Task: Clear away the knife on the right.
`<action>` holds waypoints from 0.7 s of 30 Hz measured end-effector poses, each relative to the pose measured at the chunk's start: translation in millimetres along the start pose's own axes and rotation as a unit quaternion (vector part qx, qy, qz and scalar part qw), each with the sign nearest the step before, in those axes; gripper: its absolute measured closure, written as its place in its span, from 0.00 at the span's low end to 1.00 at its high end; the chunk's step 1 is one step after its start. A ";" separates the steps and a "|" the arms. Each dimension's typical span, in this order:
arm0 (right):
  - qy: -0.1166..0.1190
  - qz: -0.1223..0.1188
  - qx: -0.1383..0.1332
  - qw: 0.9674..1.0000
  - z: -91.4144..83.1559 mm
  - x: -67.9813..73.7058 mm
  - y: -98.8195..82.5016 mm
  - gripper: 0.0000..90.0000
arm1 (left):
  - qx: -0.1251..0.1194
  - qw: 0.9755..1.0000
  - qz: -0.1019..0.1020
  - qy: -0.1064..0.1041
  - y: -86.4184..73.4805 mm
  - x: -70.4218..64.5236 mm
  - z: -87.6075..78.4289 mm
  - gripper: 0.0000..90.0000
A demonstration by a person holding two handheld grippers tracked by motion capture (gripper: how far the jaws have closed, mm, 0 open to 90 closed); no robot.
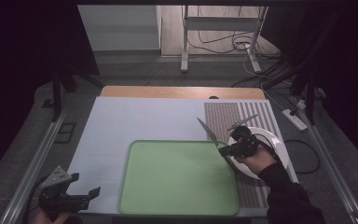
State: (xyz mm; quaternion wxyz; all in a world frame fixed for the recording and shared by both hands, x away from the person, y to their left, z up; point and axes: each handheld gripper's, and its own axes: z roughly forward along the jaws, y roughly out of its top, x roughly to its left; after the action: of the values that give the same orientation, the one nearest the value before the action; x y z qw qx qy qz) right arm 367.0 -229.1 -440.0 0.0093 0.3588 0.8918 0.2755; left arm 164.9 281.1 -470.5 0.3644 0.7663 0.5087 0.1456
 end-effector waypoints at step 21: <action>0.020 -0.040 0.129 0.991 62.4 44.4 -19.8 0.89 | 0.002 1.000 0.003 0.001 0.2 -0.5 0.2 0.06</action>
State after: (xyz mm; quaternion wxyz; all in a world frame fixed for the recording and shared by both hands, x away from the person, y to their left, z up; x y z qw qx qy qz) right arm 334.9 -181.9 -494.8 -0.0437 0.3154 0.9335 0.1651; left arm 164.9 280.6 -470.4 0.3621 0.7687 0.5065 0.1463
